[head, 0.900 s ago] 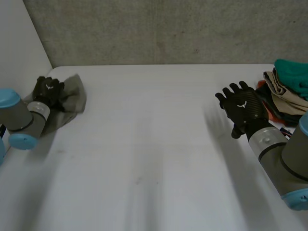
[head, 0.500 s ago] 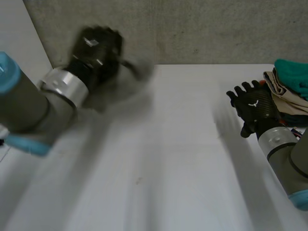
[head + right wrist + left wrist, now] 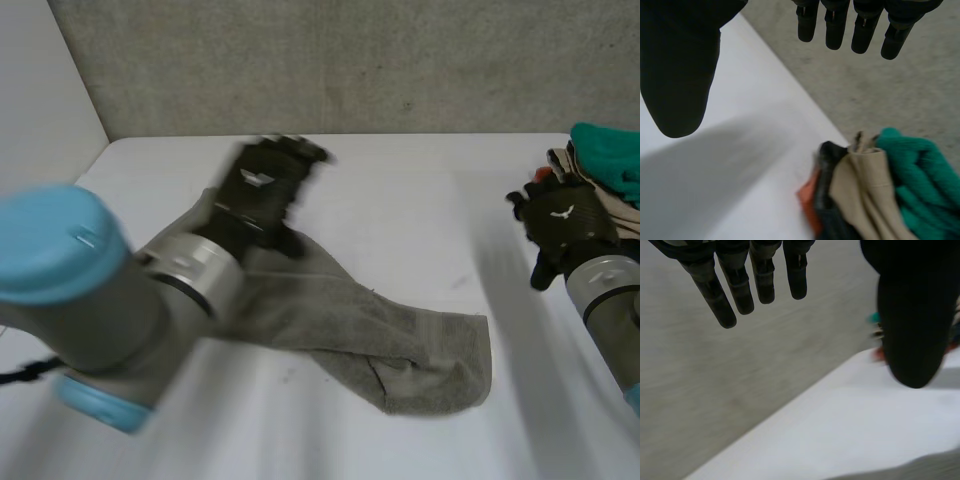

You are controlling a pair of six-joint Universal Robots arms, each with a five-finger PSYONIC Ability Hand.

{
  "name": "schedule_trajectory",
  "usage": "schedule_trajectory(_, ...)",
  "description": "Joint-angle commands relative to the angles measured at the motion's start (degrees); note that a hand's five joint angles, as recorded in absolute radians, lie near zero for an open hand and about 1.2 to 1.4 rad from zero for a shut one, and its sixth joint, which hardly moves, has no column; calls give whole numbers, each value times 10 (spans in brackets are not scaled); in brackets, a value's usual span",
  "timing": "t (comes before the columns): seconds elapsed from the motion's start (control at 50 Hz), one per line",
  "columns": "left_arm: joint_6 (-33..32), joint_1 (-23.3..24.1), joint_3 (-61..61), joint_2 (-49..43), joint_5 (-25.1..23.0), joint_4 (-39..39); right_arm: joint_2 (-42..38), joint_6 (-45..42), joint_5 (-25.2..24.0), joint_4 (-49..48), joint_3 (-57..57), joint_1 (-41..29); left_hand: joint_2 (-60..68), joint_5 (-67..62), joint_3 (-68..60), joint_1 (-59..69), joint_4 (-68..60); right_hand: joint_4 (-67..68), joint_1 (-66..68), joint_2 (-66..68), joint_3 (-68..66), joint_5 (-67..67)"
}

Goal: Fold the laundry.

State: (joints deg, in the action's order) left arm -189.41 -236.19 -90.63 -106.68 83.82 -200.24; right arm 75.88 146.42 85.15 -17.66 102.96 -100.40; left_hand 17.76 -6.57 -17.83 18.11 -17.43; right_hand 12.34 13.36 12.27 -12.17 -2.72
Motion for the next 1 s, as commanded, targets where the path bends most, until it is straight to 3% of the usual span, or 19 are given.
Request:
schedule_trajectory(0.02,-81,-143,-30,46,5,73,3,75,-5,174,-57,-53,-10,-2,11,-13,7,-23,-34,-23,22,27)
schedule_trajectory(0.08,-127,-191,-40,43,-1,101,1,115,-13,227,-79,-60,-10,-2,11,-13,7,-23,-34,-23,22,27)
schedule_trajectory(0.2,-205,-284,-51,2,-30,110,-43,132,-34,245,-109,-67,14,-26,-13,10,-17,-23,-34,-23,22,27)
schedule_trajectory(0.3,-270,-363,-30,-61,-116,106,-94,129,-41,249,-148,-89,54,-66,-53,50,-57,46,36,47,-48,-43)
schedule_trajectory(0.38,-296,-384,7,-117,-170,114,-123,126,-39,246,-159,-92,57,-69,-57,54,-61,75,65,76,-77,-71)
schedule_trajectory(0.6,-302,-369,47,-178,-175,134,-136,88,-16,229,-145,-91,72,-84,-72,69,-76,72,61,72,-73,-68)
schedule_trajectory(0.66,-302,-365,53,-193,-172,134,-135,87,-16,229,-146,-89,228,-240,-228,225,-232,68,58,69,-70,-64)
schedule_trajectory(0.68,-301,-362,56,-196,-167,135,-134,87,-16,229,-149,-89,402,-414,-401,399,-405,60,50,61,-62,-56)
schedule_trajectory(0.74,-301,-355,59,-196,-157,133,-134,87,-17,230,-156,-89,622,-634,-621,619,-625,41,31,42,-43,-38)
schedule_trajectory(0.82,-295,-339,64,-174,-135,132,-136,83,-18,235,-195,-89,622,-634,-622,619,-626,-23,-34,-23,22,27)
schedule_trajectory(1.0,-225,-273,73,16,-134,86,-182,73,-23,299,-367,-100,622,-634,-622,619,-626,-23,-34,-23,22,27)
